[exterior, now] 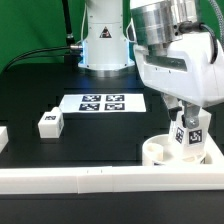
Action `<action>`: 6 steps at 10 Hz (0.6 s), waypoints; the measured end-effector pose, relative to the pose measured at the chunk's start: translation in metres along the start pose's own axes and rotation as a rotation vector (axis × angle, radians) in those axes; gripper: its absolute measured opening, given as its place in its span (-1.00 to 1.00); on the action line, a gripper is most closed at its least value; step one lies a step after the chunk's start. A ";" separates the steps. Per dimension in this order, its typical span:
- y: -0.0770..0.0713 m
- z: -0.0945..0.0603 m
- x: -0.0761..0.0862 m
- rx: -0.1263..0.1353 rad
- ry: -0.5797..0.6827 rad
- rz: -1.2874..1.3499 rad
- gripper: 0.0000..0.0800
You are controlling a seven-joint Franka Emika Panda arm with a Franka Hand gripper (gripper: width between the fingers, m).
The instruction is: Assemble stool
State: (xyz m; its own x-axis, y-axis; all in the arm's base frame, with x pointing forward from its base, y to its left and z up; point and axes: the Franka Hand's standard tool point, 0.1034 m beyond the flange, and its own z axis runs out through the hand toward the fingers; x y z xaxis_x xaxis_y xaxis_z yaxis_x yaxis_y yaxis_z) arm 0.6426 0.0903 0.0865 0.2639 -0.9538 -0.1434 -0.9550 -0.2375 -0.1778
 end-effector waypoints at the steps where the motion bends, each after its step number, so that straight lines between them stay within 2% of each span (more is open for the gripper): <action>1: -0.001 -0.002 0.001 0.003 0.000 -0.032 0.08; 2: -0.006 -0.013 0.002 0.015 -0.004 -0.087 0.08; 3: -0.011 -0.021 -0.003 0.029 -0.002 -0.124 0.50; 4: -0.015 -0.029 -0.008 0.040 -0.002 -0.140 0.60; 5: -0.018 -0.033 -0.011 0.047 0.000 -0.188 0.60; 6: -0.017 -0.031 -0.010 0.044 0.003 -0.262 0.62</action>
Offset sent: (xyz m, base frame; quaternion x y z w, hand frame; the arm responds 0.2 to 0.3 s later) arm -0.0048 0.0104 0.0306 0.0026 -0.0018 -0.0600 0.9982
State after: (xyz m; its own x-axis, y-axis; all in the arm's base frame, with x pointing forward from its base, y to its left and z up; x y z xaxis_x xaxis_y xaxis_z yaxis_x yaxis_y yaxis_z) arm 0.6519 0.0978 0.1211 0.5007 -0.8615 -0.0845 -0.8474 -0.4679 -0.2509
